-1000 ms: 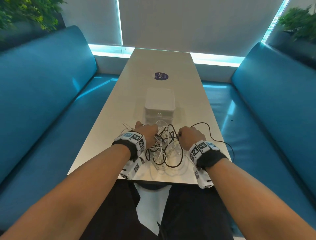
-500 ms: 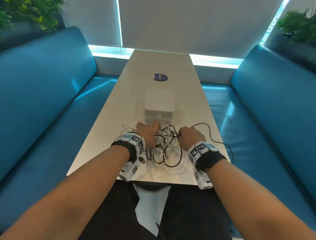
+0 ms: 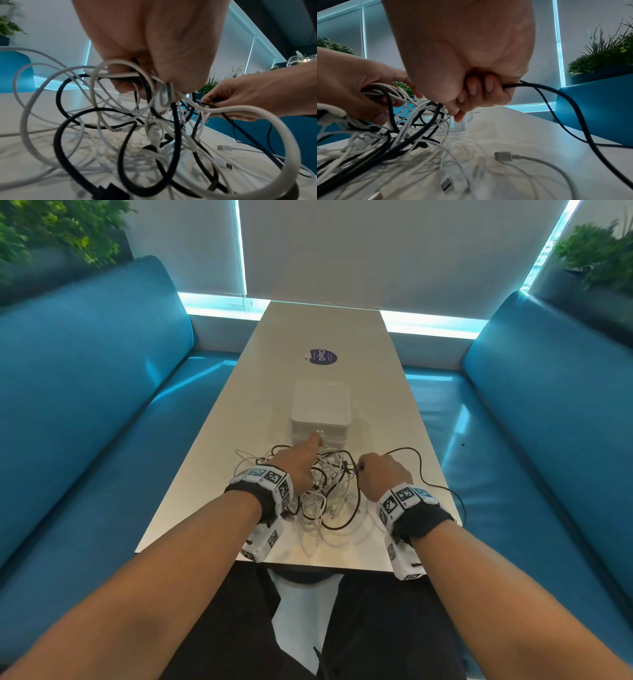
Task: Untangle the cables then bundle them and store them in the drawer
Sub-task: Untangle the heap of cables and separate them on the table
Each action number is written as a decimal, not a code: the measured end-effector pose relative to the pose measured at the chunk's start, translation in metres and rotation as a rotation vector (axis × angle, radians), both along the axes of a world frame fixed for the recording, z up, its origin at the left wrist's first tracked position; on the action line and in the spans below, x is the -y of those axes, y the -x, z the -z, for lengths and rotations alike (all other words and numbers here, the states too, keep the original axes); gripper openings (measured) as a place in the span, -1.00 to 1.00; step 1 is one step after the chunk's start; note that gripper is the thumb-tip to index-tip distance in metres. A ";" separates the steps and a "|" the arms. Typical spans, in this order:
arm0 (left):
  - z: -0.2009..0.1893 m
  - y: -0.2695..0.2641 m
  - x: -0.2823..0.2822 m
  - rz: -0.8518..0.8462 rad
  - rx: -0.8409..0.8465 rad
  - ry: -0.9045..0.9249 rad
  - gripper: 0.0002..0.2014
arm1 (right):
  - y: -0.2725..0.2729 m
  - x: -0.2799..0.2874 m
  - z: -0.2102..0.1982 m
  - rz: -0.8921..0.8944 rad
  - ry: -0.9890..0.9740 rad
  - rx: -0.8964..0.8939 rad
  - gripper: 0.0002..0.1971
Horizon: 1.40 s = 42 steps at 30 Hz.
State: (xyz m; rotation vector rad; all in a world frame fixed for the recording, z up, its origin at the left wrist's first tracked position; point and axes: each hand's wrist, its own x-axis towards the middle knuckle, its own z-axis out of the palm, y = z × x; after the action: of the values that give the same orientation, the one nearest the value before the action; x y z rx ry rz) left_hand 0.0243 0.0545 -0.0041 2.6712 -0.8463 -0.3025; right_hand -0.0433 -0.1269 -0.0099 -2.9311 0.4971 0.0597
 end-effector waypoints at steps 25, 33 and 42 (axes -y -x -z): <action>-0.009 0.003 -0.003 0.012 0.090 -0.253 -0.34 | 0.004 0.014 0.004 0.022 0.052 -0.037 -0.77; -0.017 0.011 0.059 0.127 0.160 0.064 -0.55 | 0.003 0.010 0.002 -0.036 -0.022 -0.034 -0.79; 0.033 0.028 0.067 0.078 0.246 -0.226 -0.47 | 0.012 0.041 0.002 0.066 -0.088 -0.003 -0.84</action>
State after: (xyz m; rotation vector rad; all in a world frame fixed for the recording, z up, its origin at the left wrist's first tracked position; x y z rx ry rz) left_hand -0.0038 -0.0121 -0.0370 2.9334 -1.0466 -0.0925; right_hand -0.0548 -0.1684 -0.0121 -2.8272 0.5754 0.0760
